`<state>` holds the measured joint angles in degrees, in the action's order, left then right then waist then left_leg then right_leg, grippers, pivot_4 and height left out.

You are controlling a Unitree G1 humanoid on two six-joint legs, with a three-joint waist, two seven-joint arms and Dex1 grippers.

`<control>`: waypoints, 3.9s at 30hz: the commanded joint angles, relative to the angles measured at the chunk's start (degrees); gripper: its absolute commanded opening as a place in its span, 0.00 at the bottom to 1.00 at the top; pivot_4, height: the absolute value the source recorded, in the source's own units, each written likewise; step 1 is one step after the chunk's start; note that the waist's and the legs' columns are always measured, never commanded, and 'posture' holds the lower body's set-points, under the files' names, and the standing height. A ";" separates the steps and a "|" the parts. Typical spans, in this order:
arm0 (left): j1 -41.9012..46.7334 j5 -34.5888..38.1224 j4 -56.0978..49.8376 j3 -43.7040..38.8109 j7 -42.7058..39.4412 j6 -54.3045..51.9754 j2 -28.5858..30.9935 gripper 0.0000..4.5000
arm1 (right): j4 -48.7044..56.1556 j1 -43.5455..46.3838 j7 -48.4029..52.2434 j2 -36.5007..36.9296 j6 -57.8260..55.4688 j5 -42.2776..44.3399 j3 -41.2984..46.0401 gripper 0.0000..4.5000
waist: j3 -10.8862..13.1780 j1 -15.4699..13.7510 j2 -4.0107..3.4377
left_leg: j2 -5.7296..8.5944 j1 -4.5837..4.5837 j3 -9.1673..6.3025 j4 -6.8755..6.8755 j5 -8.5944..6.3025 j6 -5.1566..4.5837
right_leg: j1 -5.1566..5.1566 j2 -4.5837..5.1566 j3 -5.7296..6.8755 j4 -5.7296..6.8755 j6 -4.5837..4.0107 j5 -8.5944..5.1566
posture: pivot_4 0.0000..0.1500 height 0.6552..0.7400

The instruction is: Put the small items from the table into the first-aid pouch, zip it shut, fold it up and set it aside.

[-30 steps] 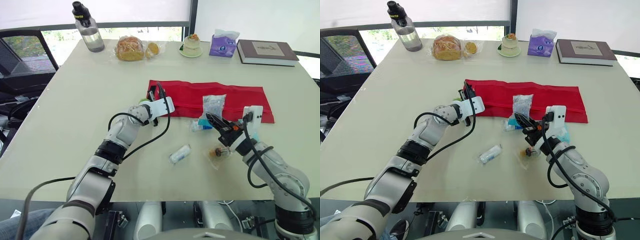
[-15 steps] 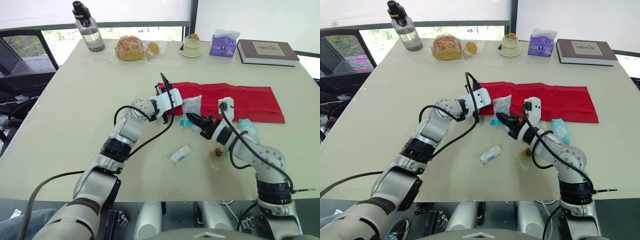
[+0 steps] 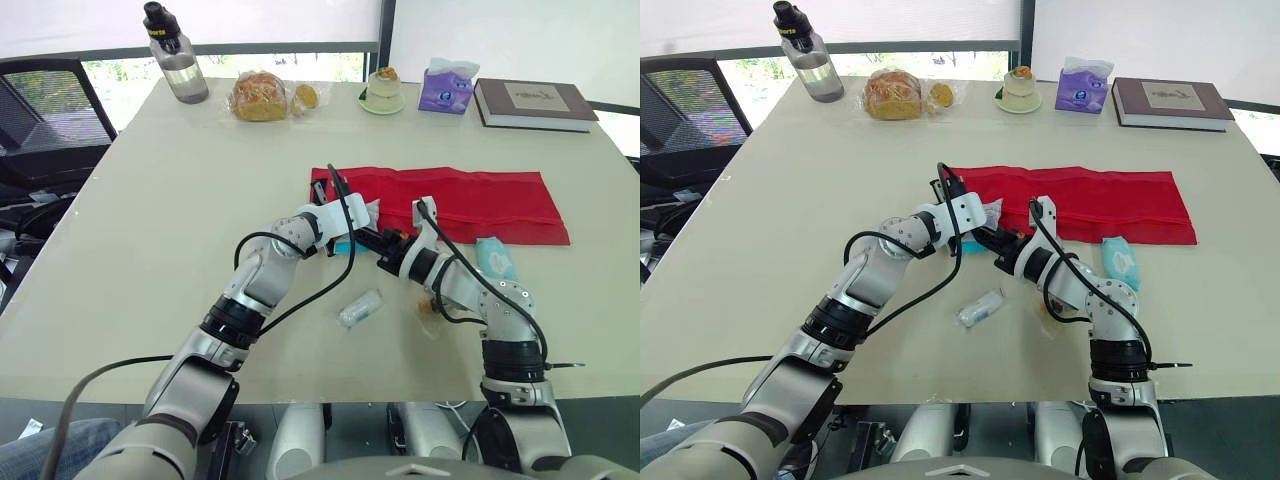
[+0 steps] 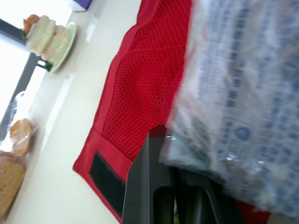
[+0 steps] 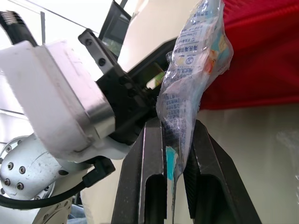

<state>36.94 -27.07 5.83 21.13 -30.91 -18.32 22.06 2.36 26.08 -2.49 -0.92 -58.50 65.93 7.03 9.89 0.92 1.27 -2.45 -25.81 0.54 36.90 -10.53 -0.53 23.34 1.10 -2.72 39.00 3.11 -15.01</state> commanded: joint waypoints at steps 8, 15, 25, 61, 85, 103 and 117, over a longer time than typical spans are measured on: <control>-2.92 -0.43 -6.79 -0.87 2.20 -1.43 -2.06 0.00 | 0.33 -0.21 -1.19 -3.36 -2.94 1.69 0.94 0.02 | 0.00 0.07 0.00 | 0.00 0.00 0.00 -0.01 0.00 0.00 | 0.01 0.00 0.00 0.00 0.00 0.00 | 1.00 1.00; -4.17 0.05 -8.82 -1.11 1.53 -0.54 -1.25 0.00 | -2.11 0.37 -3.10 -4.68 -2.68 2.48 4.30 0.02 | 0.00 0.03 0.00 | -0.01 -0.01 0.01 -0.02 0.00 0.00 | 0.02 0.00 0.00 0.00 0.00 0.00 | 1.00 1.00; -4.86 0.59 -9.88 -0.99 0.98 0.65 -0.59 0.00 | -5.41 2.62 -6.76 -6.80 -1.24 3.93 7.48 0.02 | 0.00 0.10 -0.01 | -0.02 0.00 0.02 -0.04 0.00 0.00 | 0.03 0.00 -0.01 -0.01 0.00 0.00 | 1.00 1.00; -6.69 3.28 -11.41 -1.44 0.80 0.33 -2.72 0.00 | -12.54 7.03 -8.35 -9.25 0.09 4.24 6.37 0.02 | 0.00 1.22 -0.02 | -0.03 0.00 0.07 -0.14 0.00 0.00 | 0.08 0.01 -0.07 -0.03 0.00 0.00 | 1.00 1.00; -8.78 5.35 -13.26 -1.44 -0.80 0.19 -4.14 0.00 | -22.03 16.13 -3.98 -10.35 4.46 -2.00 12.59 0.02 | 0.00 1.47 -0.02 | -0.06 0.09 0.17 -0.23 0.00 0.00 | 0.09 -0.02 -0.16 -0.03 0.00 0.00 | 1.00 1.00; -9.55 7.72 -12.69 -2.94 -1.99 -1.59 -4.55 0.00 | -19.60 14.38 -3.95 -9.07 6.52 -1.27 9.58 0.02 | 0.00 1.44 -0.02 | -0.05 0.08 0.21 -0.23 0.00 0.00 | 0.09 -0.01 -0.19 -0.06 0.00 0.00 | 1.00 1.00; -9.49 8.70 -11.75 -3.76 -2.14 -1.97 -4.17 0.00 | -12.36 8.79 -3.42 -8.12 2.69 -4.32 6.70 0.58 | -0.01 1.05 -0.02 | -0.04 0.09 0.23 -0.34 0.00 0.00 | 0.11 0.01 -0.22 -0.10 0.00 0.00 | 1.00 1.00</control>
<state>27.82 -18.95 -6.62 15.79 -32.17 -19.79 18.40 -13.94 35.17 -7.50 -7.76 -53.50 60.39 15.78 9.88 1.97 1.25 -2.48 -25.73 0.78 36.56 -10.53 -0.52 23.45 1.12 -2.95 38.89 3.11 -15.01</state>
